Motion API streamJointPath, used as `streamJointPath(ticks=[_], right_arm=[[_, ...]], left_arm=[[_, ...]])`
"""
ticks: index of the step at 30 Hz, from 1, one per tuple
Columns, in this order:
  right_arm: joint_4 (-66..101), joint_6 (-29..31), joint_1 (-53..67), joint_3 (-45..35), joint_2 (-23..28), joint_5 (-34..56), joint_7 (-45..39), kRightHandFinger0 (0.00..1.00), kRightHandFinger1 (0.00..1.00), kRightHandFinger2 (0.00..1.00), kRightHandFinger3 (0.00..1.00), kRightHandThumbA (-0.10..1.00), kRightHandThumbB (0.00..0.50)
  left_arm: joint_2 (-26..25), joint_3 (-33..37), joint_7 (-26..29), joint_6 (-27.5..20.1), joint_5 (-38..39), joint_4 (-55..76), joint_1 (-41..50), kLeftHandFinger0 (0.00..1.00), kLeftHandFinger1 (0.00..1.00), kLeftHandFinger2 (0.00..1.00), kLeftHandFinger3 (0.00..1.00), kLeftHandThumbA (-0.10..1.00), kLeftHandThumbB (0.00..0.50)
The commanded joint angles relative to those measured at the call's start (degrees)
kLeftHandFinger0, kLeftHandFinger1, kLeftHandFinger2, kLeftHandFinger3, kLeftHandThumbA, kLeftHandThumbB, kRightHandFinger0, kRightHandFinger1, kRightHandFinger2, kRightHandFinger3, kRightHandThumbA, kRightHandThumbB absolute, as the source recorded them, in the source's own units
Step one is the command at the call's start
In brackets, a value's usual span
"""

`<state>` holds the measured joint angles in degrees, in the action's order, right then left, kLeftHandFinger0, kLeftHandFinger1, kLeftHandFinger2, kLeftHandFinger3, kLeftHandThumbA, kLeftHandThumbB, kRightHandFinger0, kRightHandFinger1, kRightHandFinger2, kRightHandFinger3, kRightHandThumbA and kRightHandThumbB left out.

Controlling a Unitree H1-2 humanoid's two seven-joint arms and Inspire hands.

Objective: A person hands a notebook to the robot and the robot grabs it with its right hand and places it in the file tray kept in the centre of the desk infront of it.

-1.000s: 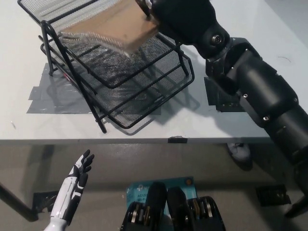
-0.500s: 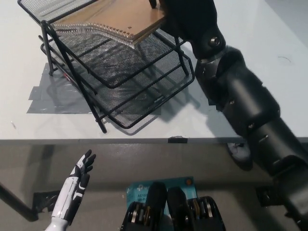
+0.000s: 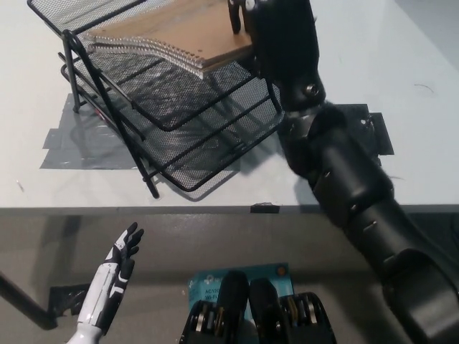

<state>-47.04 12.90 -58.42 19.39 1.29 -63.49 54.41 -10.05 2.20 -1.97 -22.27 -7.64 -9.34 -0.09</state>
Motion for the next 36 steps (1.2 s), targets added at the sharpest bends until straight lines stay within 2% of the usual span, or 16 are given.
streamJointPath(ticks=[1, 5, 7, 9, 12, 16, 17, 18, 24, 30, 32, 36], right_arm=[[-2.62, -1.50, -3.09, -0.22, -1.69, 2.93, 8.06, 0.00, 0.00, 0.11, 0.02, 0.79, 0.000], [-5.09, -2.58, -3.87, 0.69, -2.42, 2.76, 9.74, 0.00, 0.00, 0.13, 0.06, 0.77, 0.000], [-6.06, -2.74, -4.12, 1.04, -2.70, 2.68, 10.81, 0.00, 0.00, 0.13, 0.07, 0.76, 0.000], [-7.57, -2.68, -4.39, 2.06, -3.08, 2.49, 11.59, 0.00, 0.00, 0.10, 0.11, 0.69, 0.000], [-8.72, -3.83, -4.67, 3.31, -3.34, 1.78, 12.30, 0.00, 0.00, 0.03, 0.01, 0.65, 0.000], [-9.66, -4.69, -5.89, 4.57, -3.88, 1.83, 13.32, 0.00, 0.00, 0.00, 0.00, 0.61, 0.000], [-9.71, -4.16, -6.28, 4.96, -3.87, 1.98, 13.33, 0.00, 0.00, 0.00, 0.03, 0.58, 0.000], [-9.49, -3.73, -6.45, 5.13, -3.88, 2.18, 13.05, 0.00, 0.00, 0.01, 0.01, 0.58, 0.000], [-10.35, -3.52, -9.64, 6.77, -4.25, 2.19, 12.90, 0.00, 0.00, 0.04, 0.00, 0.70, 0.000], [-12.75, -2.30, -12.56, 8.28, -4.46, 2.60, 13.84, 0.00, 0.00, 0.03, 0.00, 0.65, 0.000], [-13.96, -3.65, -13.77, 9.00, -4.59, 2.23, 13.06, 0.00, 0.00, 0.01, 0.00, 0.77, 0.000], [-15.19, -4.40, -14.90, 10.05, -4.36, 2.31, 11.15, 0.00, 0.00, 0.02, 0.02, 0.83, 0.000]], left_arm=[[-0.19, -0.04, 0.10, 0.01, -0.77, 2.51, -0.59, 1.00, 1.00, 1.00, 1.00, 1.00, 0.440], [-0.46, 0.00, 0.37, 0.49, -1.92, 2.74, -1.00, 1.00, 1.00, 1.00, 1.00, 1.00, 0.460], [-0.48, -0.02, 0.44, 0.49, -2.10, 2.69, -1.00, 1.00, 1.00, 1.00, 1.00, 1.00, 0.454], [-0.43, -0.02, 0.23, 0.38, -1.64, 2.57, -0.98, 1.00, 1.00, 1.00, 1.00, 1.00, 0.454], [-0.32, -0.06, -0.09, 0.70, -0.87, 2.62, -0.93, 1.00, 1.00, 1.00, 1.00, 1.00, 0.455], [-0.37, -0.11, 0.02, 1.07, -1.15, 2.70, -1.10, 1.00, 1.00, 1.00, 1.00, 1.00, 0.479], [-0.34, -0.11, 0.04, 0.41, -0.91, 2.48, -1.16, 1.00, 1.00, 1.00, 1.00, 1.00, 0.465], [-0.31, -0.11, -0.02, 0.02, -0.61, 2.36, -1.19, 1.00, 1.00, 1.00, 1.00, 1.00, 0.452], [-0.43, 0.02, 0.19, -0.27, -1.45, 2.31, -1.42, 1.00, 1.00, 1.00, 1.00, 1.00, 0.460], [-0.32, 0.02, 0.35, -0.21, -1.65, 2.24, -1.57, 1.00, 1.00, 1.00, 1.00, 1.00, 0.460], [-0.36, 0.05, 0.40, -0.42, -1.85, 2.30, -1.63, 1.00, 1.00, 1.00, 1.00, 1.00, 0.451], [-0.20, 0.01, 0.49, -0.94, -1.66, 2.09, -1.66, 1.00, 1.00, 1.00, 1.00, 1.00, 0.439]])
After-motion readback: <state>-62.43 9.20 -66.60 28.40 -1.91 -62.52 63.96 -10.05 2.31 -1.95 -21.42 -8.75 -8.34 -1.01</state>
